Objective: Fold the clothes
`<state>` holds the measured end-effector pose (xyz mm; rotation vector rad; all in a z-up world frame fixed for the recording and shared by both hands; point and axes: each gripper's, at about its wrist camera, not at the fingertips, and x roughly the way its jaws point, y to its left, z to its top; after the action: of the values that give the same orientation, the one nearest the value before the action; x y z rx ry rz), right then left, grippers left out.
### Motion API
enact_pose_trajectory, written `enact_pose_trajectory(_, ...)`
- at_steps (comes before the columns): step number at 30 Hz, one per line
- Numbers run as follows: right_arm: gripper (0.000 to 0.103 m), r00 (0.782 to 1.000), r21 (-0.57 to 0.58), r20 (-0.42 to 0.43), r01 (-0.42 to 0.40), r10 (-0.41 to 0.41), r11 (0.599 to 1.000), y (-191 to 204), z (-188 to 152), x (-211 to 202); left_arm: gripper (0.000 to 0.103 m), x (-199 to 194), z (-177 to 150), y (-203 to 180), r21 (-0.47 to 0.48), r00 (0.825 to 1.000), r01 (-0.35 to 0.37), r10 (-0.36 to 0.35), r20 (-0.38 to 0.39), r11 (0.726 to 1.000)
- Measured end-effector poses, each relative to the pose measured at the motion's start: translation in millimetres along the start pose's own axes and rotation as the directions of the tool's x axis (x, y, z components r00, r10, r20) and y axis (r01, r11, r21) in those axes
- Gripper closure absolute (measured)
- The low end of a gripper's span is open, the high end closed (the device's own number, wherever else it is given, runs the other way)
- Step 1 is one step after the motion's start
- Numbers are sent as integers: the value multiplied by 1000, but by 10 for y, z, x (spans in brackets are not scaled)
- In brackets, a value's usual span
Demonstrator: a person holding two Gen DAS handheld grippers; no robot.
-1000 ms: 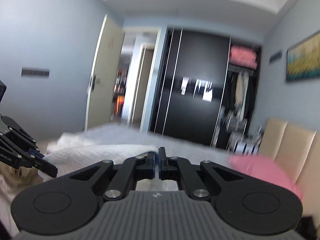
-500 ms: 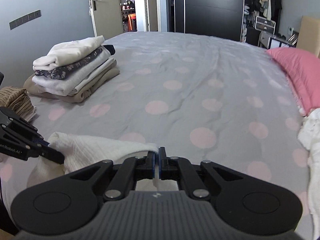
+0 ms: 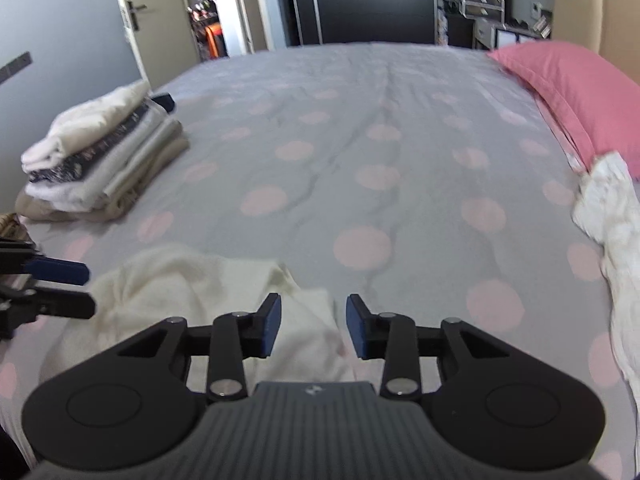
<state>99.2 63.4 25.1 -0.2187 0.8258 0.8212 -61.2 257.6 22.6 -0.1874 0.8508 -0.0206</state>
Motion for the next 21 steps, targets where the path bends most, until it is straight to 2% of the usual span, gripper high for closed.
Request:
enact_pose_trajectory(3, 64, 999, 10, -53, 7, -6, 1000, -45, -104, 69, 49, 116, -37, -252, 115, 999, -10, 14, -30, 993)
enact_pose_trajectory(8, 64, 994, 21, -113, 10, -7, 1000, -119, -204, 148, 46, 444, -114, -607, 309, 995, -15, 45, -91, 951)
enact_pose_trajectory(10, 64, 992, 23, -127, 16, -13, 1000, -159, -227, 172, 46, 560, -145, -725, 385, 993, -21, 65, -101, 923)
enact_pose_trajectory(13, 64, 989, 31, -144, 23, -18, 999, -228, -255, 212, 45, 710, -198, -873, 503, 991, -43, 102, -90, 863)
enact_pose_trajectory(17, 63, 985, 33, -171, 26, -20, 999, -302, -287, 290, 45, 870, -260, -962, 609, 988, -66, 139, -73, 790)
enact_pose_trajectory(19, 63, 982, 30, -186, 30, -24, 999, -326, -300, 341, 47, 945, -306, -963, 636, 985, -69, 153, -78, 768)
enact_pose_trajectory(20, 63, 981, 30, -192, 29, -22, 999, -335, -304, 372, 49, 981, -319, -946, 640, 983, -65, 159, -90, 766)
enact_pose_trajectory(21, 63, 980, 31, -197, 28, -21, 999, -341, -300, 398, 59, 1017, -330, -924, 641, 981, -60, 164, -103, 765)
